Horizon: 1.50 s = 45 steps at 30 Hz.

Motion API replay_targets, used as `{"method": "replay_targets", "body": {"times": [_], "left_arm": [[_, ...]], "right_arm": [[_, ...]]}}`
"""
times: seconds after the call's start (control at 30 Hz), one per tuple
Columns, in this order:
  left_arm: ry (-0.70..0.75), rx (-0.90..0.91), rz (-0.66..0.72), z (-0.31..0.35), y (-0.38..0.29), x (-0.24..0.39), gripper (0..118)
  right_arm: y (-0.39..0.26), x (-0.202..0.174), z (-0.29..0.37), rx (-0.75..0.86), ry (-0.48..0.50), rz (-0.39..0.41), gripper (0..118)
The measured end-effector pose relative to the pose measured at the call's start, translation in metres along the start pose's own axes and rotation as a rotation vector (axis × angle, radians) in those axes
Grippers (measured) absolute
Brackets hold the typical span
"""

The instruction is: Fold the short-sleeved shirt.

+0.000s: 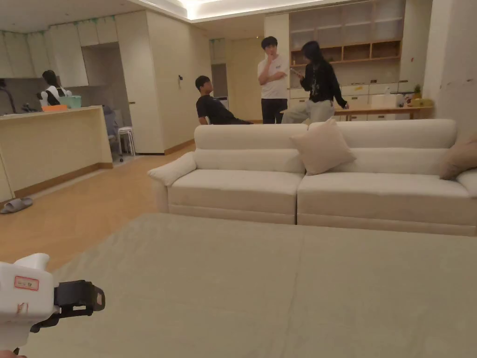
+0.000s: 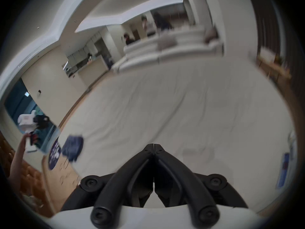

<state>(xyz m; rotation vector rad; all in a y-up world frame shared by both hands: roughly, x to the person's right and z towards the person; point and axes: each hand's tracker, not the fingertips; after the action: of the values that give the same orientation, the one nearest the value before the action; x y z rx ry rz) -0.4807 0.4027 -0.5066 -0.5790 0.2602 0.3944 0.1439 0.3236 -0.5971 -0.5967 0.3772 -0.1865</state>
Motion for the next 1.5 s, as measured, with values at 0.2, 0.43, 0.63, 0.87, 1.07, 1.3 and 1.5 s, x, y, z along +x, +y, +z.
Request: {"method": "replay_targets", "body": {"times": [0.2,0.43,0.63,0.87,1.07,1.3,1.5], "left_arm": [[-0.062,0.537,-0.247,0.118,-0.037,0.168,83],[-0.127,0.689,-0.387,0.154,-0.067,0.259,0],[-0.173,0.662,-0.361,0.159,-0.075,0.288,0],[-0.126,0.661,-0.352,0.163,-0.075,0.293,0],[-0.123,0.664,-0.367,0.167,-0.073,0.292,0],[-0.125,0.662,-0.369,0.17,-0.07,0.294,0],[-0.131,0.66,-0.373,0.169,-0.07,0.296,0]], "right_arm": [[0.073,-0.056,0.114,0.442,-0.147,0.172,0],[0.087,-0.077,0.196,0.579,-0.201,0.252,0],[0.078,-0.066,0.205,0.567,-0.215,0.24,0],[0.077,-0.056,0.208,0.559,-0.222,0.207,0],[0.076,-0.058,0.209,0.564,-0.227,0.217,0],[0.077,-0.063,0.209,0.567,-0.224,0.23,0],[0.078,-0.061,0.21,0.566,-0.226,0.228,0]]}}
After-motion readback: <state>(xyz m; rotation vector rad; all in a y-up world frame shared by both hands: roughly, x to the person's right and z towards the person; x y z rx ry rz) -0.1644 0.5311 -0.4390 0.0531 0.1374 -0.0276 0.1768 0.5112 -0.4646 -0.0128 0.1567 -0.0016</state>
